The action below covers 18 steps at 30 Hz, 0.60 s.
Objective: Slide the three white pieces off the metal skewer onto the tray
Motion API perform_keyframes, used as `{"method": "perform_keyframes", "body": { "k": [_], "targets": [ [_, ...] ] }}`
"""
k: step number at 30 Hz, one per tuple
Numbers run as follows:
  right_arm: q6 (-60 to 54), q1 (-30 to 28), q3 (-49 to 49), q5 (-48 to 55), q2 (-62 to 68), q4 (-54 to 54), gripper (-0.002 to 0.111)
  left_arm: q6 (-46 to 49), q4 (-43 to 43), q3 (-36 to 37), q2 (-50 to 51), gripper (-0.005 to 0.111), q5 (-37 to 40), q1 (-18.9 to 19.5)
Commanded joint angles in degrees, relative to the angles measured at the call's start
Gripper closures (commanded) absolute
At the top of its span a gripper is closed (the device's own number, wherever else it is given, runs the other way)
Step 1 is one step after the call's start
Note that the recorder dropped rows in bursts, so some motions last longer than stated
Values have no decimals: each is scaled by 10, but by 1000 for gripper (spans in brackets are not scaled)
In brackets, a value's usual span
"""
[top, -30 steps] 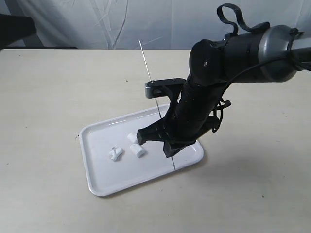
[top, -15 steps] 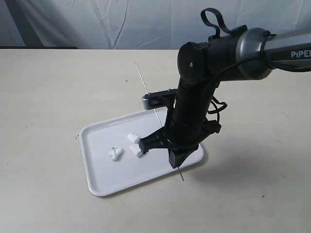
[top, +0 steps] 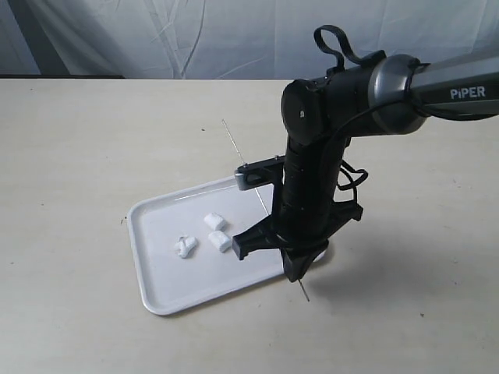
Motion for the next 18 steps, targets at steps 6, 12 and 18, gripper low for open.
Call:
{"method": "perform_keyframes", "body": {
  "k": [6,12,18],
  "targets": [
    [1,-3,-3,10,-1,12,109,-14,-2,4,-3,60,-2,0],
    [1,-3,-3,7,-1,23,103,-16,-2,4,-3,60,-13,0],
    [7,-3,-3,-25,3,36,85,-28,-2,4,-3,60,-30,0]
  ]
}}
